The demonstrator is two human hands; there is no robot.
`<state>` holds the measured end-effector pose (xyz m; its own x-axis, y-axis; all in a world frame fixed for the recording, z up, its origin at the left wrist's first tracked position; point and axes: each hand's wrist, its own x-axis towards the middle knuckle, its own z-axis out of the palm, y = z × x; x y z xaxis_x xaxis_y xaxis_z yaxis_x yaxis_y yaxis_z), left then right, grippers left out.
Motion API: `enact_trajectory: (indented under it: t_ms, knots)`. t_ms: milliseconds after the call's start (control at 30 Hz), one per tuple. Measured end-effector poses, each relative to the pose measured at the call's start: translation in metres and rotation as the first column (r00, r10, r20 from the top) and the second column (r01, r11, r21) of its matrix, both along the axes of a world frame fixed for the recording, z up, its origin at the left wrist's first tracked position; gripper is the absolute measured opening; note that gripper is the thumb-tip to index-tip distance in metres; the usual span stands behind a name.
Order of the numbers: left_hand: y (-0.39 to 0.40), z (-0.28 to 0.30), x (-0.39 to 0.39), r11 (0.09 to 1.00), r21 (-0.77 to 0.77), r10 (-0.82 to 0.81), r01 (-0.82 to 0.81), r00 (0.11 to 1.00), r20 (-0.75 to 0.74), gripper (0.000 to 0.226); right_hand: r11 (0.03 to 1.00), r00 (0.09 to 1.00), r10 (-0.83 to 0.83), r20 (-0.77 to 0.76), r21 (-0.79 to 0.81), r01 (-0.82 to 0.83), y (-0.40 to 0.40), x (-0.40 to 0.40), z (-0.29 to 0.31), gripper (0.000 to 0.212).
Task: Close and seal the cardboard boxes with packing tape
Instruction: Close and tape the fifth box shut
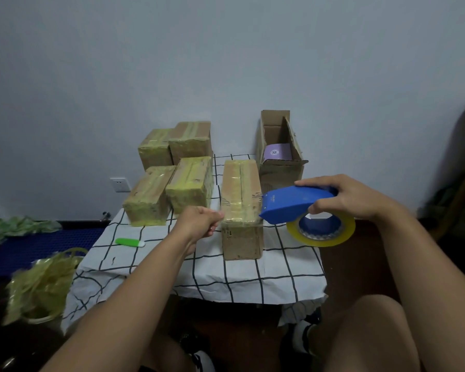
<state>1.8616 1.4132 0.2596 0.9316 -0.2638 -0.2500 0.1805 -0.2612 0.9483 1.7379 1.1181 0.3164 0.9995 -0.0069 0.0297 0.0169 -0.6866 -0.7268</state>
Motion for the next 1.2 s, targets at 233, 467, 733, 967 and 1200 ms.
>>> enact_trajectory:
  t_ms: [233,467,733,967,1200]
  knots:
    - [-0.003,-0.003,-0.005,1.0,0.02,0.011,-0.012,0.999,0.045,0.01,1.0,1.0,0.005,-0.012,0.023,-0.005,0.0,0.0,-0.006,0.054]
    - [0.0,0.0,-0.005,0.947,0.317,-0.069,0.047,0.996,0.06,0.039,0.998,0.999,0.011,-0.033,0.055,-0.009,-0.001,0.0,-0.02,0.057]
    - [-0.024,-0.014,-0.032,0.744,0.664,-0.593,-0.075,0.383,0.708,0.051,0.996,0.999,-0.019,-0.047,0.086,0.023,0.003,-0.002,-0.034,0.056]
    - [-0.02,-0.038,-0.011,0.744,0.645,-0.633,-0.175,0.122,0.764,0.031,0.983,0.998,-0.057,0.023,0.177,0.052,0.003,-0.011,-0.035,0.053]
    - [-0.016,-0.039,-0.022,0.707,0.675,-0.642,-0.212,0.207,0.738,0.059,0.983,0.998,-0.053,0.025,0.178,0.048,0.015,-0.008,-0.051,0.056]
